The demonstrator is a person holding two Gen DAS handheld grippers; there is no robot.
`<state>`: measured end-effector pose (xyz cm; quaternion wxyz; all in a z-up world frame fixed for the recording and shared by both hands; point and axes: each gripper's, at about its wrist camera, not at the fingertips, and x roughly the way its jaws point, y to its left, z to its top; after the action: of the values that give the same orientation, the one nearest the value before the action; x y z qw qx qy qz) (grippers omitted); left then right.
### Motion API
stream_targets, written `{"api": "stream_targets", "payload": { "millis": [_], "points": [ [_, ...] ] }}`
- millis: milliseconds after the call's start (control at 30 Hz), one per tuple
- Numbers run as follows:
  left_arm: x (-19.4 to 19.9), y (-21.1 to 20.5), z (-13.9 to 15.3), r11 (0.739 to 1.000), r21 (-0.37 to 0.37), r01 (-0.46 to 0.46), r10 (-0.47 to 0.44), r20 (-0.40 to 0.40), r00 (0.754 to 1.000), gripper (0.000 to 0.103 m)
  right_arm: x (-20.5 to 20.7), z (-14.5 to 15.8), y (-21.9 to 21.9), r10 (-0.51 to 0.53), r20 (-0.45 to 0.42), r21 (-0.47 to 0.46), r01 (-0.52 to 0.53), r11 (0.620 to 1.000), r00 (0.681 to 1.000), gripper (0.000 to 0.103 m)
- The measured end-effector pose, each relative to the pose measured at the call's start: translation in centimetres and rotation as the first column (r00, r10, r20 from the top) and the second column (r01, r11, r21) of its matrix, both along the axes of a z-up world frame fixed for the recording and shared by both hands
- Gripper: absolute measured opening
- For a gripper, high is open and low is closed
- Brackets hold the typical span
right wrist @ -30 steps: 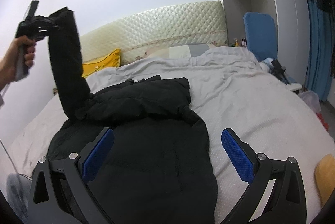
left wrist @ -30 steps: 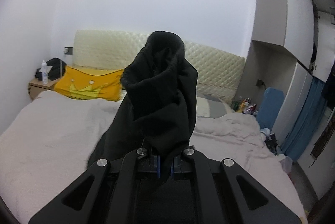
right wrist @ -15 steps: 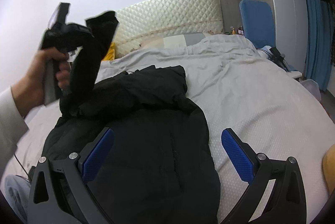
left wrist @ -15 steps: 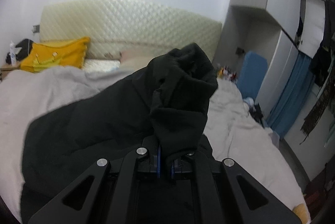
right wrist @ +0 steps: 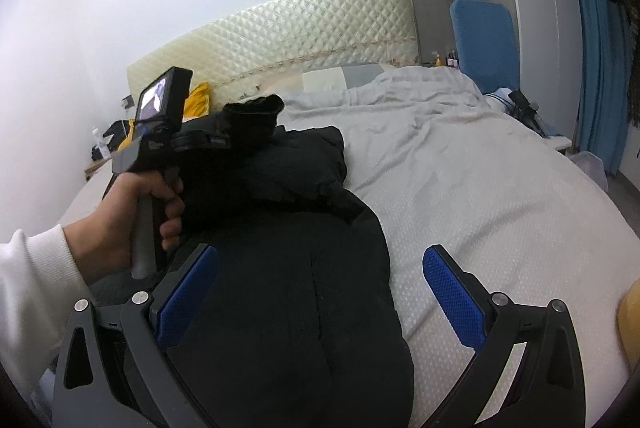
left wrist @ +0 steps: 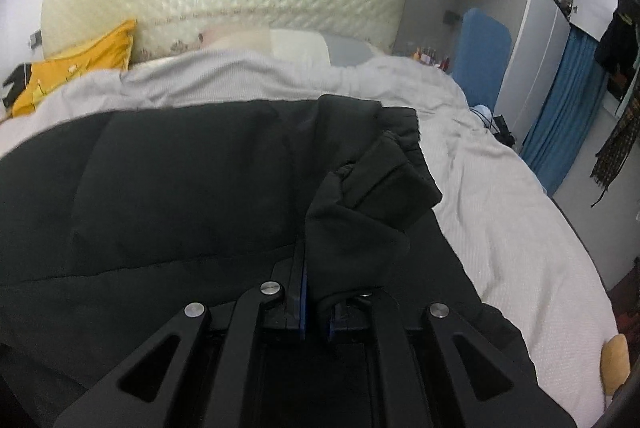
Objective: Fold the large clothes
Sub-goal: 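Lay the sleeve across the jacket body and open the left tool, then move both tools to the jacket hem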
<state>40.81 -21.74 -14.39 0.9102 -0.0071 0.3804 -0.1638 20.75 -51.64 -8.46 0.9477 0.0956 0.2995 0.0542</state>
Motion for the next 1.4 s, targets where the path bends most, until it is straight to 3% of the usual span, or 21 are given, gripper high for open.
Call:
{"api": "stream_targets", "payload": {
  "millis": [200, 267, 333, 400, 467, 500, 767, 900, 1067, 1233, 1400],
  "points": [
    [0.1, 0.9, 1.0, 1.000, -0.008, 0.018, -0.018, -0.058, 0.998, 0.008, 0.4, -0.4, 0.1, -0.005, -0.024, -0.005, 0.004, 1.000, 1.000, 0.103],
    [-0.4, 1.2, 2.0, 1.000, -0.022, 0.023, -0.024, -0.067, 0.997, 0.013, 0.4, -0.5, 0.2, -0.002, -0.022, -0.008, 0.002, 1.000, 1.000, 0.103],
    [-1.1, 1.7, 2.9, 0.999, -0.020, 0.029, -0.030, -0.067, 0.997, 0.027, 0.3, -0.4, 0.2, -0.001, -0.017, -0.014, 0.000, 1.000, 1.000, 0.103],
    [-2.0, 2.0, 3.8, 0.999, -0.011, 0.038, -0.039, -0.057, 0.998, 0.061, 0.2, -0.3, 0.3, -0.001, -0.010, -0.019, 0.001, 1.000, 1.000, 0.103],
    [-3.2, 2.7, 5.1, 0.999, -0.015, 0.050, -0.051, -0.029, 0.998, 0.083, 0.0, -0.2, 0.3, 0.003, 0.001, -0.017, -0.003, 1.000, 1.000, 0.103],
    [-3.8, 3.3, 6.0, 0.998, -0.023, 0.050, -0.050, -0.007, 0.999, 0.085, -0.2, 0.0, 0.3, 0.008, 0.017, -0.009, -0.008, 1.000, 1.000, 0.103],
    [-7.6, 9.7, 14.5, 0.999, -0.035, -0.025, 0.030, 0.138, 0.990, 0.085, -0.5, 1.8, 1.3, 0.022, 0.102, -0.014, -0.021, 1.000, 0.995, 0.103],
    [-8.7, 13.8, 19.0, 0.996, -0.041, -0.075, 0.082, 0.215, 0.973, 0.085, 1.0, 4.7, 2.0, 0.018, 0.159, 0.041, -0.025, 0.999, 0.987, 0.103],
    [-9.5, 18.7, 22.4, 0.989, -0.064, -0.130, 0.142, 0.252, 0.957, 0.085, 4.4, 9.0, 5.2, 0.084, 0.227, -0.027, -0.080, 0.996, 0.970, 0.103],
    [-8.6, 22.0, 21.7, 0.985, -0.040, -0.170, 0.174, 0.240, 0.955, 0.086, 9.1, 10.6, 8.1, 0.167, 0.228, -0.051, -0.159, 0.986, 0.959, 0.102],
    [-6.5, 24.5, 17.3, 0.978, -0.034, -0.206, 0.208, 0.197, 0.958, 0.085, 14.7, 8.7, 11.0, 0.215, 0.180, -0.050, -0.210, 0.976, 0.960, 0.092]
  ]
}}
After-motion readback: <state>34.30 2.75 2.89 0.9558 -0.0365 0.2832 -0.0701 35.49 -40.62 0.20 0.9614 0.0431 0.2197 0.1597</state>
